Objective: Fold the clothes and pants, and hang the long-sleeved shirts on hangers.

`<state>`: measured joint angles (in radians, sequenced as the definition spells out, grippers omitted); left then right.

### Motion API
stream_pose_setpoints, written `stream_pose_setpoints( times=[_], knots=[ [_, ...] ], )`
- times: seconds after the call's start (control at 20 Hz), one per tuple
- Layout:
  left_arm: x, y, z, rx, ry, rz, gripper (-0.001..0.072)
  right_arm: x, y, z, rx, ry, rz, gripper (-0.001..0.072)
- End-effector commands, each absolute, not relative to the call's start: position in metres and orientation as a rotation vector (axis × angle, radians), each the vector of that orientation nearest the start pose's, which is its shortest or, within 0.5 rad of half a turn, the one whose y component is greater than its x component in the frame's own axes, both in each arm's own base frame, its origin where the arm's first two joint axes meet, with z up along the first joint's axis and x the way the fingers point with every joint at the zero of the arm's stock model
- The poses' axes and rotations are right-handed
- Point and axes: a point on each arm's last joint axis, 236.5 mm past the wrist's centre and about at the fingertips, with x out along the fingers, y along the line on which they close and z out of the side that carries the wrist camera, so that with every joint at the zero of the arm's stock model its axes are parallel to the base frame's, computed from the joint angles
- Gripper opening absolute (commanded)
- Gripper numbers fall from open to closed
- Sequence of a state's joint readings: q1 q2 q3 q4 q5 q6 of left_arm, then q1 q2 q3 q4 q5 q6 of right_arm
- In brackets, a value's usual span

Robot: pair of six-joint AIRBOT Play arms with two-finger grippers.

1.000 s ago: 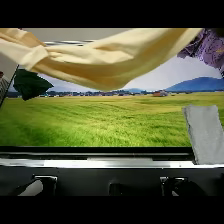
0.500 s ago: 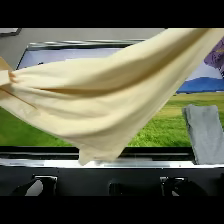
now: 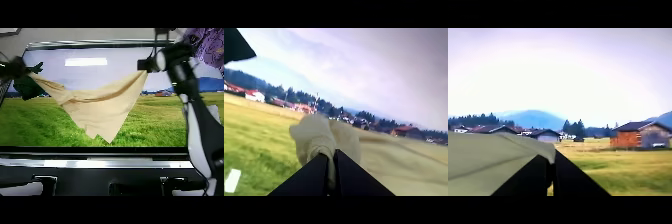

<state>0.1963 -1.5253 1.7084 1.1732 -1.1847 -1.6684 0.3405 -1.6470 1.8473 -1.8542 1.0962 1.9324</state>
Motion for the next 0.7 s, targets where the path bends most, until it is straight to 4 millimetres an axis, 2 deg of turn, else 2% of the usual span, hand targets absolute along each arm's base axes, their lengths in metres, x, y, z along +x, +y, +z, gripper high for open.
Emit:
stream_pose_setpoints(
  times=[0.0,0.05,0.15,0.2,0.3,0.4,0.45,0.5,0.55,0.65],
  knots=[
    [0.534,-0.010,0.012,-0.533,1.115,-0.034,0.0021,0.553,0.141,0.015,0.119,1.006,-0.120,0.0026],
    [0.536,-0.013,-0.001,-0.533,1.129,-0.033,0.0021,0.552,0.148,0.005,0.153,1.029,-0.112,0.0026],
    [0.538,-0.016,-0.013,-0.534,1.144,-0.032,0.0021,0.550,0.156,0.003,0.187,1.044,-0.093,0.0027],
    [0.538,-0.015,-0.012,-0.533,1.143,-0.031,0.0021,0.548,0.156,0.006,0.183,1.048,-0.086,0.0031],
    [0.538,-0.012,-0.007,-0.534,1.134,-0.029,0.0021,0.543,0.160,0.025,0.125,1.041,-0.019,0.0114],
    [0.538,-0.008,0.000,-0.537,1.119,-0.025,0.0021,0.535,0.157,0.066,0.017,0.989,0.061,0.0371],
    [0.537,-0.006,0.004,-0.538,1.113,-0.022,0.0021,0.529,0.148,0.093,-0.052,0.952,0.091,0.0437],
    [0.536,-0.004,0.006,-0.539,1.113,-0.021,0.0021,0.521,0.134,0.119,-0.100,0.924,0.097,0.0437],
    [0.533,-0.002,0.007,-0.541,1.120,-0.020,0.0021,0.510,0.109,0.144,-0.130,0.908,0.067,0.0437],
    [0.527,0.000,0.006,-0.545,1.146,-0.018,0.0022,0.480,0.047,0.176,-0.088,0.935,-0.045,0.0445]
  ],
)
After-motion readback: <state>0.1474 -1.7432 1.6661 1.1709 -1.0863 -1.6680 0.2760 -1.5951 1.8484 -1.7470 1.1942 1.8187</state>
